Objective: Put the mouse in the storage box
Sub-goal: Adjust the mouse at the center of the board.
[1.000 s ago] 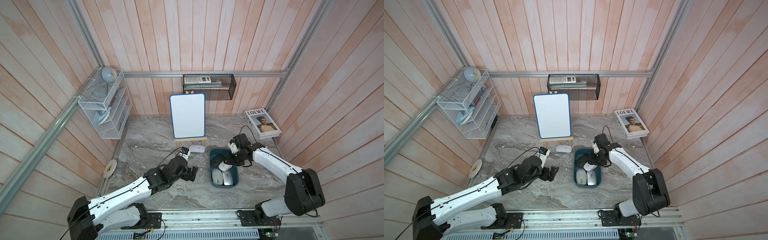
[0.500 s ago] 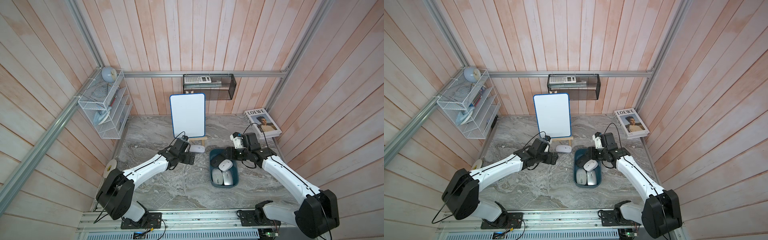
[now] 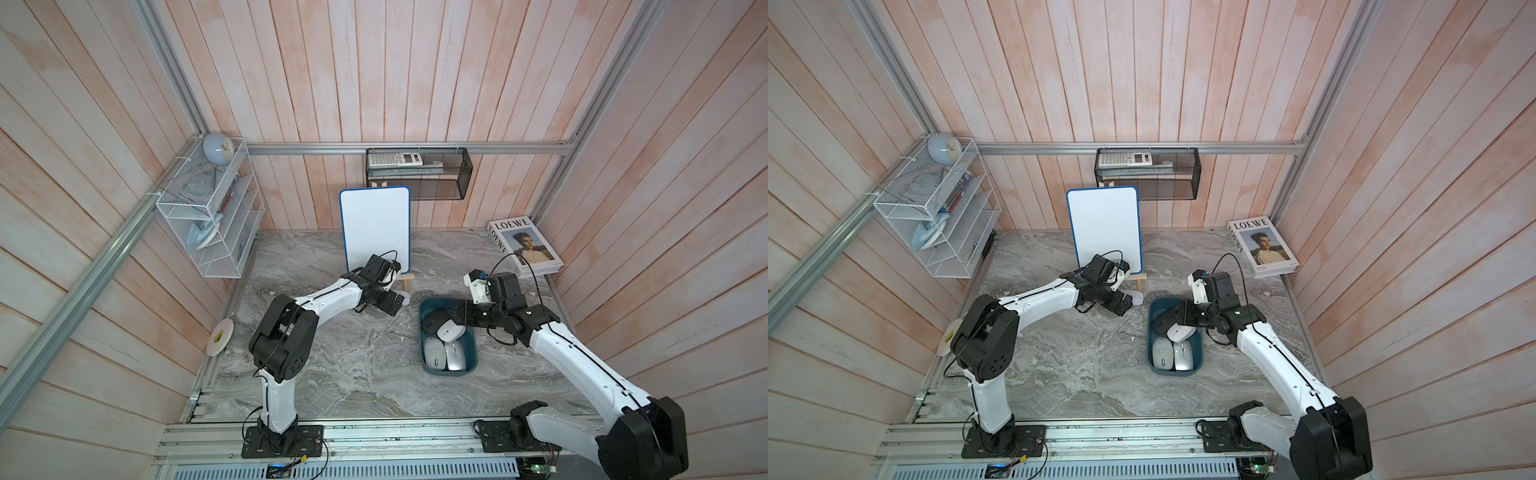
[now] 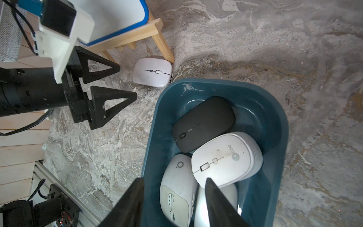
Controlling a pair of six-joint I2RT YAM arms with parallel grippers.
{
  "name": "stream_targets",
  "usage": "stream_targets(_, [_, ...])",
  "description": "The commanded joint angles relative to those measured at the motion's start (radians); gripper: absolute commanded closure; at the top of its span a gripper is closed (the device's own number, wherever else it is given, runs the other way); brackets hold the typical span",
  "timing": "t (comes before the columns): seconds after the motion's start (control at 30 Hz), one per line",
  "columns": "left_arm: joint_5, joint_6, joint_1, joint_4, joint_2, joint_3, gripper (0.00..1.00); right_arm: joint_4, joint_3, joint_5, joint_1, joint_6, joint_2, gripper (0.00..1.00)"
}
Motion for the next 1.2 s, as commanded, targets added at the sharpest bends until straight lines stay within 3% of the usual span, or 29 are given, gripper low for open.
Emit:
stream_targets(0.0, [0.1, 0.069, 0.017, 0.011, 0.019, 0.01, 0.0, 0.046, -0.037, 0.027, -0.002, 0.028, -0.033, 0.46])
stream_targets(0.3, [0.145, 0.1, 0.051, 0.017, 0.095, 0.048, 0.0, 0.033, -0.037, 0.027, -0.001, 0.028, -0.037, 0.46])
stream_targets(0.87, [0.116, 0.103, 0.052, 0.043, 0.174, 0.113, 0.0, 0.019, -0.044, 0.026, -0.001, 0.025, -0.041, 0.46])
stream_targets(1.17, [0.157, 0.086, 0.052, 0.063, 0.167, 0.071, 0.0, 0.021, -0.05, 0.026, -0.001, 0.027, -0.038, 0.46])
